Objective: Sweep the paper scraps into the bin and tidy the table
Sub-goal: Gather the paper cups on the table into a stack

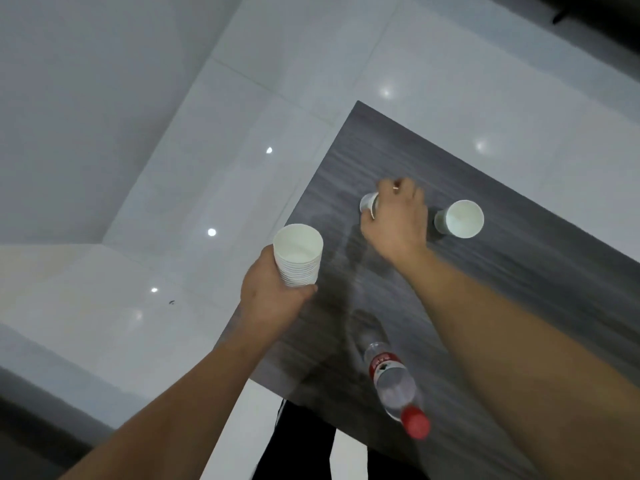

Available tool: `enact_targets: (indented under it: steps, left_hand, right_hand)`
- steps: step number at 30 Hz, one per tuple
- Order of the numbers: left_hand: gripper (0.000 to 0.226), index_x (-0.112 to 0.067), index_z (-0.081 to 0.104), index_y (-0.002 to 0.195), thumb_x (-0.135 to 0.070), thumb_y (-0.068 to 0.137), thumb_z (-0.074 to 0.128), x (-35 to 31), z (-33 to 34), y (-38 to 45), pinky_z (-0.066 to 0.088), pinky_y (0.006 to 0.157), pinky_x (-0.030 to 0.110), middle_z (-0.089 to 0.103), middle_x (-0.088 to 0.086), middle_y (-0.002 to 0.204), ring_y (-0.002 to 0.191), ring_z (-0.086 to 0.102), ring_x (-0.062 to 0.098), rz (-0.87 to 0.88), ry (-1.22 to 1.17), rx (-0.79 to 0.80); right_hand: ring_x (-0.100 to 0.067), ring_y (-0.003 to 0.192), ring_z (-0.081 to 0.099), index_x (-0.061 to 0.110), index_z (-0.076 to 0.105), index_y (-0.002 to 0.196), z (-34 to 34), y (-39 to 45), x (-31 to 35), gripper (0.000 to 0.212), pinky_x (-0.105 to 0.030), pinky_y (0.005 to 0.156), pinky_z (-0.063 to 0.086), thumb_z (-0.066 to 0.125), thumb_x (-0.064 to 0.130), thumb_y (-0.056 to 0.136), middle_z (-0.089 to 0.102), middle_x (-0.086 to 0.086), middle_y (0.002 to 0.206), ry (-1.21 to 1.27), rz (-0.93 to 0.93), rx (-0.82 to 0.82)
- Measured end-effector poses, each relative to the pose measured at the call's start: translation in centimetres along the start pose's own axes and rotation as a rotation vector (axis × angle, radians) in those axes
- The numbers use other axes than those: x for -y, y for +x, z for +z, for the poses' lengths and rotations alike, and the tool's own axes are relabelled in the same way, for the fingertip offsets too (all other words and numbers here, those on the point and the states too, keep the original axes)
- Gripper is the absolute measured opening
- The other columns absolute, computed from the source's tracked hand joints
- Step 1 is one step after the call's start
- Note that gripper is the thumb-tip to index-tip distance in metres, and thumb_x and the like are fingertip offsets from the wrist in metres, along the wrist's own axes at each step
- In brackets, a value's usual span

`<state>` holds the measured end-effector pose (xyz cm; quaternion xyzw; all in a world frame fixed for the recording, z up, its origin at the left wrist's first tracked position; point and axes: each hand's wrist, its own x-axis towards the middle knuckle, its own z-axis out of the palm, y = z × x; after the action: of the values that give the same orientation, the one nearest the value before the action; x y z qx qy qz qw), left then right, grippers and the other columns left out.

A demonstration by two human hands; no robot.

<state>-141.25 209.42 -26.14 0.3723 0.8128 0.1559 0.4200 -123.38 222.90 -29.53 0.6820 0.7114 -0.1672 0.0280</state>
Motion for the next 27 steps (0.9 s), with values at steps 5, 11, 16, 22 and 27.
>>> enact_targets:
  steps: [5, 11, 16, 22, 27]
  left_hand:
    - [0.073, -0.038, 0.041, 0.11, -0.033, 0.056, 0.09, -2.2, 1.7, 1.2, 0.042, 0.069, 0.017, 0.054, -0.014, 0.1, 0.089, 0.053, 0.01, 0.045, 0.029, 0.04]
    - [0.071, -0.027, 0.051, 0.121, -0.026, 0.061, 0.088, -5.5, 4.5, 0.1, 0.048, 0.082, 0.029, 0.061, -0.006, 0.112, 0.101, 0.057, 0.018, 0.051, 0.038, 0.136]
    - [0.074, -0.024, 0.05, 0.123, -0.027, 0.059, 0.088, -6.6, 6.8, -1.2, 0.051, 0.086, 0.035, 0.063, 0.002, 0.116, 0.106, 0.058, 0.025, 0.079, 0.104, 0.156]
    - [0.076, -0.022, 0.053, 0.123, -0.027, 0.056, 0.089, -5.7, 7.5, -3.2, 0.048, 0.084, 0.029, 0.065, -0.002, 0.116, 0.107, 0.059, 0.022, 0.145, 0.167, 0.127]
    - [0.074, -0.027, 0.052, 0.12, -0.03, 0.055, 0.088, -4.6, 7.0, -4.6, 0.044, 0.076, 0.023, 0.063, -0.009, 0.111, 0.095, 0.055, 0.01, 0.153, 0.114, 0.074]
  right_hand:
    - [-0.039, 0.107, 0.053, 0.014, 0.048, 0.128, 1.0, -0.2, -1.2, 0.053, -0.041, 0.084, 0.047, 0.07, 0.024, 0.081, 0.047, -0.018, 0.125, 0.162, 0.08, 0.14]
    - [-0.034, 0.098, 0.053, 0.014, 0.055, 0.115, -2.9, -2.9, -8.1, 0.053, -0.044, 0.083, 0.045, 0.07, 0.025, 0.065, 0.052, -0.016, 0.115, 0.159, 0.417, -0.503]
    - [-0.037, 0.117, 0.041, 0.012, 0.05, 0.126, -1.9, -3.3, -11.4, 0.054, -0.045, 0.088, 0.042, 0.067, 0.031, 0.078, 0.042, -0.019, 0.132, -0.08, 0.365, -0.064]
    - [-0.037, 0.115, 0.041, 0.013, 0.05, 0.127, -1.4, -1.8, -13.4, 0.055, -0.037, 0.075, 0.042, 0.074, 0.023, 0.078, 0.043, -0.018, 0.129, 0.08, 0.314, 0.004]
    - [-0.042, 0.111, 0.049, 0.011, 0.049, 0.127, -0.4, -2.6, -13.1, 0.055, -0.039, 0.087, 0.046, 0.073, 0.017, 0.078, 0.045, -0.022, 0.125, 0.177, 0.224, 0.118]
